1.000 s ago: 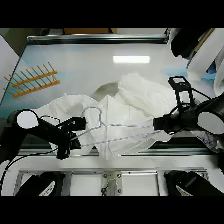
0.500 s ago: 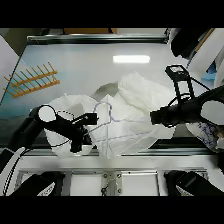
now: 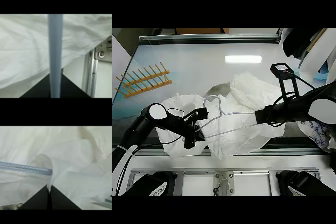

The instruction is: Fold the clothes and pants, and hang the long-sleeved shirts on hangers.

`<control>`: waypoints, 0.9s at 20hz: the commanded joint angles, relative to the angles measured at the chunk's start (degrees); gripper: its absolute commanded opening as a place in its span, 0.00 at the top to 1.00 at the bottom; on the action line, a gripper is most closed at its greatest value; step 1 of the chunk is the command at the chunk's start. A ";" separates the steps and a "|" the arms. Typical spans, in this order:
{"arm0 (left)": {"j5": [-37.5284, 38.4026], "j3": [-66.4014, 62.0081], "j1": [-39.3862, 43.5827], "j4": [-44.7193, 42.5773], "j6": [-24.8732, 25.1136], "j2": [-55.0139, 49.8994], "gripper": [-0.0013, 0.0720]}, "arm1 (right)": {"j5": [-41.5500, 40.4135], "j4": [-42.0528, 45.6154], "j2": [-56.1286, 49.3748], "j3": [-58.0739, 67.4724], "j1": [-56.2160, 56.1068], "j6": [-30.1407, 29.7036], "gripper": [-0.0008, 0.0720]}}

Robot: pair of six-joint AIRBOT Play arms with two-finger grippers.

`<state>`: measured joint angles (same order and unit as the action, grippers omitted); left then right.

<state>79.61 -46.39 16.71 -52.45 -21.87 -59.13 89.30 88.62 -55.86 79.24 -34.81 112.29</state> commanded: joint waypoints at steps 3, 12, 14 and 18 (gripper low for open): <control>-0.13 -0.02 -0.26 0.11 0.00 -0.04 0.97 | -11.08 -1.09 -2.69 0.04 -6.86 0.00 0.97; -0.13 -0.02 -0.26 0.09 0.00 -0.04 0.96 | -26.56 -3.04 -6.93 0.04 -15.08 0.00 0.97; -0.13 -0.02 -0.26 0.09 0.00 -0.04 0.96 | -26.47 -3.41 -7.15 0.04 -15.15 0.00 0.97; -0.15 -0.02 -0.26 0.09 0.00 -0.04 0.96 | -26.49 -3.43 -7.13 0.04 -15.15 0.00 0.97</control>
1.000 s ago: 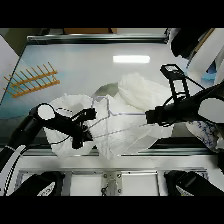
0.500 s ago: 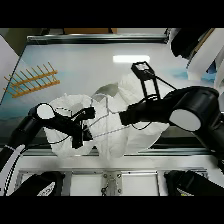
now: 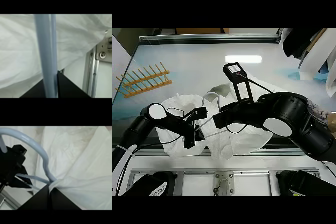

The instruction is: Fold the clothes and pants, and hang the long-sleeved shirts on hangers.

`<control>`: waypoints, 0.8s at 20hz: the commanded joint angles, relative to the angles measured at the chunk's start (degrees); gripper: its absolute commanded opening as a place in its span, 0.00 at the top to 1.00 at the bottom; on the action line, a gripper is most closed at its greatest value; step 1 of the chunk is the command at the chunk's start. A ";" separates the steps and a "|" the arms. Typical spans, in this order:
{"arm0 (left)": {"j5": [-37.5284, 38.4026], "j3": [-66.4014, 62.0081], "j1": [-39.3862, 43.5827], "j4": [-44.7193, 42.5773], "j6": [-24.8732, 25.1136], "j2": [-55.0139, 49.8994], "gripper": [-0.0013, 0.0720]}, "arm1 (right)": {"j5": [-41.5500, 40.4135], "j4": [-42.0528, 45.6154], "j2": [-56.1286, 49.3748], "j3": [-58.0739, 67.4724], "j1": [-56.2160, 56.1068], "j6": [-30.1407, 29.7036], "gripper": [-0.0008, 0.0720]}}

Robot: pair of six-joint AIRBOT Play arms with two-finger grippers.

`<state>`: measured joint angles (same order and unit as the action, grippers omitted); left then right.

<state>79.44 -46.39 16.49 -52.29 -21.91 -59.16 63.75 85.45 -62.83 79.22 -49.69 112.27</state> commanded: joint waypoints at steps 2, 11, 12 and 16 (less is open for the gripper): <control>0.02 -0.02 -0.04 -0.04 0.04 -0.02 0.96 | -0.94 -0.31 -0.15 0.07 -0.26 0.02 0.96; 0.04 -0.02 -0.04 -0.07 0.04 -0.02 0.96 | -0.28 -2.19 1.31 0.37 0.02 0.02 0.15; 0.04 -0.02 -0.04 -0.07 0.04 -0.02 0.96 | 0.61 -2.16 1.95 0.79 0.26 0.02 0.15; 0.04 -0.02 -0.04 -0.07 0.04 -0.02 0.96 | 8.28 -3.13 3.67 2.58 2.73 0.00 0.15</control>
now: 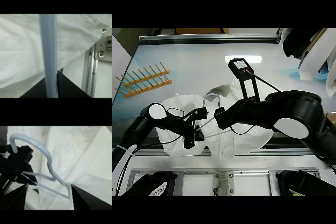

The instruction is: Fold the clothes and pants, and hang the long-sleeved shirts on hangers.

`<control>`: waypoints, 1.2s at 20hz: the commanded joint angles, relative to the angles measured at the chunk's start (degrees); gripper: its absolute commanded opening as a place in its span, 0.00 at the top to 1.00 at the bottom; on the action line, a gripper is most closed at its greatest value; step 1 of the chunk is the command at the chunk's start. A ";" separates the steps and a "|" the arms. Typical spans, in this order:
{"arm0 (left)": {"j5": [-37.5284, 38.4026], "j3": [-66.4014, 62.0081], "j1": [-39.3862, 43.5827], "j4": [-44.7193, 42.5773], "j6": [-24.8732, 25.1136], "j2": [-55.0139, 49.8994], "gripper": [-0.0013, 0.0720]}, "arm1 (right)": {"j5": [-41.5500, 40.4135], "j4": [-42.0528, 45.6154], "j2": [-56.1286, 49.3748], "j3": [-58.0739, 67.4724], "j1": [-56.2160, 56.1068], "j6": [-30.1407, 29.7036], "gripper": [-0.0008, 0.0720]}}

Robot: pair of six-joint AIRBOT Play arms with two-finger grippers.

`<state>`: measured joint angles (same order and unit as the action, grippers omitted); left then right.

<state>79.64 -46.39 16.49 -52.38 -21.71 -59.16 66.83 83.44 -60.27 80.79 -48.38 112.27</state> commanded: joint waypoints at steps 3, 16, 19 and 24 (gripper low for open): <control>-0.15 -0.02 -0.04 0.02 -0.15 -0.02 0.96 | 9.35 -7.98 1.44 1.77 4.70 -4.50 0.15; -0.17 -0.02 -0.04 0.00 -0.17 -0.02 0.96 | 17.70 -6.38 0.42 1.92 10.23 -9.33 0.51; -0.15 -0.02 -0.04 0.00 -0.15 -0.02 0.96 | 17.49 -2.80 -2.29 1.92 6.51 -7.26 0.51; -0.17 -0.02 -0.04 0.00 -0.17 -0.02 0.96 | 17.05 -1.70 -5.18 1.92 4.22 -7.23 0.52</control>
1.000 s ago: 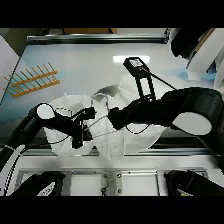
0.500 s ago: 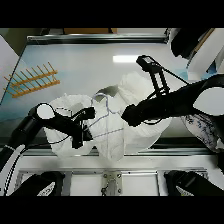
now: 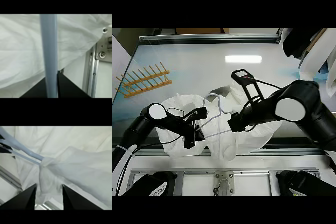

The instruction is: Fold the clothes and pants, and hang the long-sleeved shirts on hangers.

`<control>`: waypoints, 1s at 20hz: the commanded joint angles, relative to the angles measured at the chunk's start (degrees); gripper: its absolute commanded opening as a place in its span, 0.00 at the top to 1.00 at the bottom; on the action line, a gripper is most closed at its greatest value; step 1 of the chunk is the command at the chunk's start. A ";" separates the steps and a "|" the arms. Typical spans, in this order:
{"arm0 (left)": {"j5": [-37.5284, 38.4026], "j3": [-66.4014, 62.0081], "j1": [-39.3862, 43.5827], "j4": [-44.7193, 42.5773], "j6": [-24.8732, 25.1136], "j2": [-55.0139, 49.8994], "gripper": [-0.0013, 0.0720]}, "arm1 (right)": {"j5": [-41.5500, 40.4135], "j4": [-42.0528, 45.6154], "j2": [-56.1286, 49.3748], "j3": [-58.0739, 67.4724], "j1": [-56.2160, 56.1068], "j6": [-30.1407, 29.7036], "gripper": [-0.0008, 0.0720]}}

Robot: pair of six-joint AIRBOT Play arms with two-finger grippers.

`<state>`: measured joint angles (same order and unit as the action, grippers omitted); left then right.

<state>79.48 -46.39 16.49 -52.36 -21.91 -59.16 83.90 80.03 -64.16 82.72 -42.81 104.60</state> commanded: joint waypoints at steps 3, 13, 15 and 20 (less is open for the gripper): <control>-0.09 -0.02 -0.04 0.00 0.04 -0.02 0.96 | -0.57 2.03 -0.61 0.02 -1.57 0.20 0.97; -1.70 -0.02 -0.04 0.02 0.04 -0.20 0.96 | -11.50 -2.03 0.04 0.09 -4.28 0.17 0.97; -1.66 -0.02 -0.04 0.02 0.04 -0.20 0.96 | -12.15 -2.01 -0.22 0.09 -5.05 0.20 0.97; -1.66 -0.02 -0.04 0.02 0.04 -0.20 0.96 | -13.33 -2.25 -0.39 0.09 -5.27 0.20 0.97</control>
<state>77.93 -46.39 16.49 -52.29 -21.82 -59.31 71.99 78.04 -64.49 82.74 -47.77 104.79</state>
